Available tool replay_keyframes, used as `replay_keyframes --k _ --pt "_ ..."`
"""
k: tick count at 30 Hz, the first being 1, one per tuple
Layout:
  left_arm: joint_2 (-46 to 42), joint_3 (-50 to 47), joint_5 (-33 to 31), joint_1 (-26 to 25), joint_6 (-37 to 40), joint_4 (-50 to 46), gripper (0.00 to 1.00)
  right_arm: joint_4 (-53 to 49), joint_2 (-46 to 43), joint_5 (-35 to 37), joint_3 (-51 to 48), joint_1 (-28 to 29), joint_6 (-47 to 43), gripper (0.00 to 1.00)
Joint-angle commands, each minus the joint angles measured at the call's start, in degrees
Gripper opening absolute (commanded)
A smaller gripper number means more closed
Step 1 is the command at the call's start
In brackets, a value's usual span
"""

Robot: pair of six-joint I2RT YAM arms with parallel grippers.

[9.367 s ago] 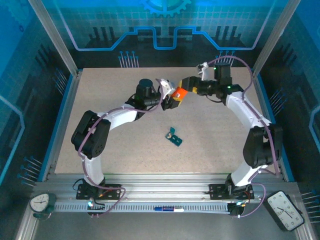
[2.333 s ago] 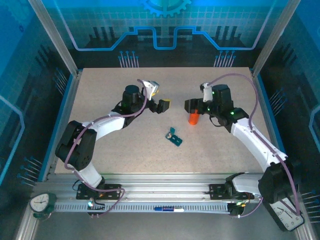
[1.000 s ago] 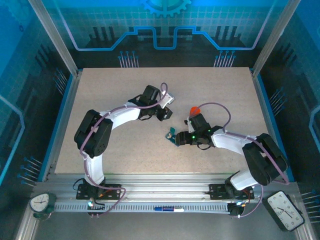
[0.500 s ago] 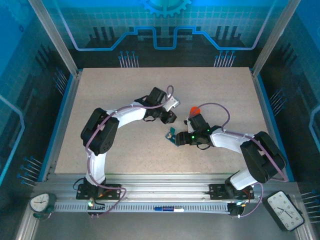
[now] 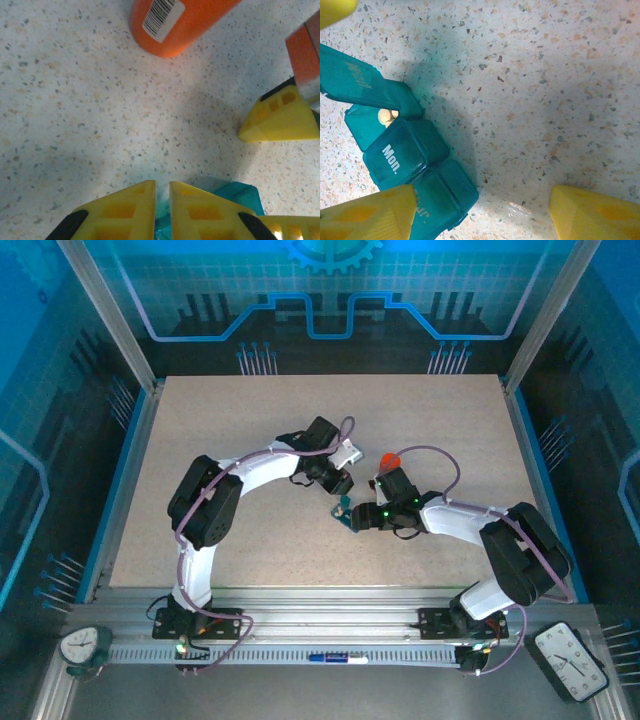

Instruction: Sort the pills into containers

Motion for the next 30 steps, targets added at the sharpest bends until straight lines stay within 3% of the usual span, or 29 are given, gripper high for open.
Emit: replay_keyframes --k 1,10,30 --pt "0.2 2.4 -0.9 -0.5 1.7 -5.8 0.12 0.7 2.0 0.1 0.1 0.6 0.9 0.72" --pt "-0.2 3.7 -0.6 -1.2 2.0 -9.8 0.0 0.7 2.4 -0.1 0.2 0.6 1.2 0.72" --pt "-2.9 -0.7 -2.0 -2.0 0.3 -12.7 0.0 0.9 3.5 -0.6 0.4 0.6 1.3 0.71"
